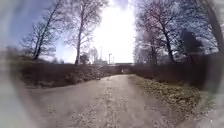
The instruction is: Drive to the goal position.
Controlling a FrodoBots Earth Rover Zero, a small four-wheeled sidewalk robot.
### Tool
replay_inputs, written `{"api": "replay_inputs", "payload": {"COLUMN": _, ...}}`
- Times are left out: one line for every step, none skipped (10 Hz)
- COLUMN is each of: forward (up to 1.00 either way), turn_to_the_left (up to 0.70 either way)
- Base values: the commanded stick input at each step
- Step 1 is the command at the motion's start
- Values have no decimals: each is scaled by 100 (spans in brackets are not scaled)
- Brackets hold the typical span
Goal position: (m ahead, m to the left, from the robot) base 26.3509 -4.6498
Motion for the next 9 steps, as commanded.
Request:
{"api": "replay_inputs", "payload": {"forward": 100, "turn_to_the_left": 0}}
{"api": "replay_inputs", "payload": {"forward": 100, "turn_to_the_left": 0}}
{"api": "replay_inputs", "payload": {"forward": 100, "turn_to_the_left": 0}}
{"api": "replay_inputs", "payload": {"forward": 100, "turn_to_the_left": 0}}
{"api": "replay_inputs", "payload": {"forward": 100, "turn_to_the_left": 0}}
{"api": "replay_inputs", "payload": {"forward": 100, "turn_to_the_left": 0}}
{"api": "replay_inputs", "payload": {"forward": 100, "turn_to_the_left": 0}}
{"api": "replay_inputs", "payload": {"forward": 100, "turn_to_the_left": 0}}
{"api": "replay_inputs", "payload": {"forward": 100, "turn_to_the_left": 0}}
